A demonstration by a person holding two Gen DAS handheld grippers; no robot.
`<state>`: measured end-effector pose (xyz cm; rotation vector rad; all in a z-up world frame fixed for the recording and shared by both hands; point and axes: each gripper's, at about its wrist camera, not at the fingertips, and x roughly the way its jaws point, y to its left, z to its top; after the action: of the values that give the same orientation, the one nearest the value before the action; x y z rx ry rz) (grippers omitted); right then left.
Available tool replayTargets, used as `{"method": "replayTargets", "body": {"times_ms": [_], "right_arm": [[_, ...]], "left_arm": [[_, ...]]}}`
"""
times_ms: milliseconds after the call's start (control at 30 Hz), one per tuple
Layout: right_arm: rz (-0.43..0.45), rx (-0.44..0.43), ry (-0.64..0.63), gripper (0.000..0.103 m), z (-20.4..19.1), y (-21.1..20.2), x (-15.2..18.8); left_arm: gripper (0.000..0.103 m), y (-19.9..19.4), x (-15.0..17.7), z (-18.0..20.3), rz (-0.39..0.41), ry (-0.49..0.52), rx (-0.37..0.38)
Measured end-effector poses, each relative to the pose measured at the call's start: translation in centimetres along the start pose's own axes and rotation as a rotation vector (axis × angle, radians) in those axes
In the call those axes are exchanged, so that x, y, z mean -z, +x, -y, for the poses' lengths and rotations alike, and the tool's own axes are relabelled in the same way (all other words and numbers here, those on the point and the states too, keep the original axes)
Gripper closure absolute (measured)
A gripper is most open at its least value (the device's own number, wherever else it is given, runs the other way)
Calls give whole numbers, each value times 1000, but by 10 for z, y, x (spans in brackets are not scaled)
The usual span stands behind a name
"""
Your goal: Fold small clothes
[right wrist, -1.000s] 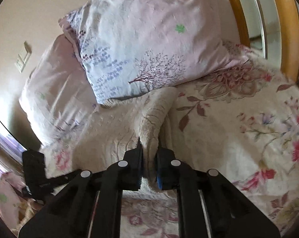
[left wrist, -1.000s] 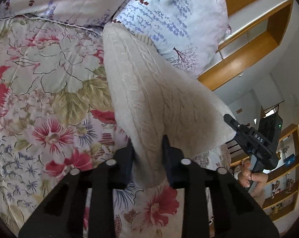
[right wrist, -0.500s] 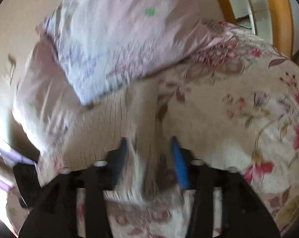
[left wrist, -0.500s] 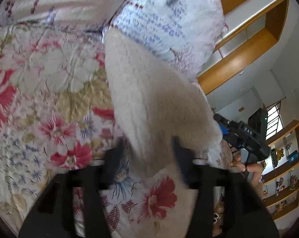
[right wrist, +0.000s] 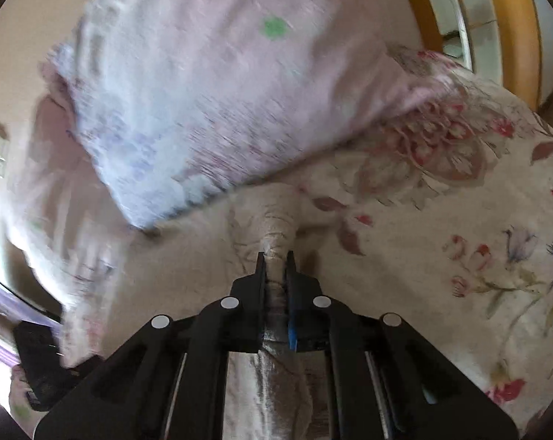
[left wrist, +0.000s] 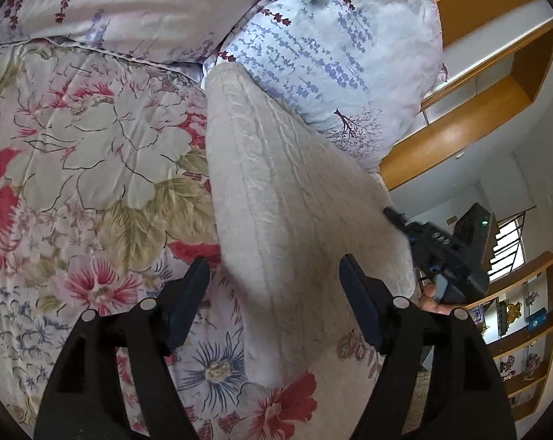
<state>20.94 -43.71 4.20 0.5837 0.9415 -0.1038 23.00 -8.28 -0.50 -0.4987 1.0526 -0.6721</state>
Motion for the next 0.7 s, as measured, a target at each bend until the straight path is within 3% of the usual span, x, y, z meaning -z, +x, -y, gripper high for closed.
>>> {"method": "replayTargets", "body": {"times_ms": [100,233,267,333,367,433,700], "right_arm": [[-51,57,11,94,7,21,9],[-41,47,19,91,7,15,9],[-37,14,47,84,10,9,7],[-28,-50,108,56,18,-4,4],[-23,-77,123,33,23,-10,3],[-22,-118,142,31,28,-16,1],[-157,-218,181,31,31,3,13]], "left_arm": [[30,4,-3,0,1,-10,0],[30,8,-8,1,3,-11,0],[28,7,-10,0,5,-14,0],[26,6,-14,-2,17,-25,9],[26,7,-17,-4,22,-35,16],[25,8,-20,-8,21,-61,35],[26,26,-26,-10,6,-93,70]]}}
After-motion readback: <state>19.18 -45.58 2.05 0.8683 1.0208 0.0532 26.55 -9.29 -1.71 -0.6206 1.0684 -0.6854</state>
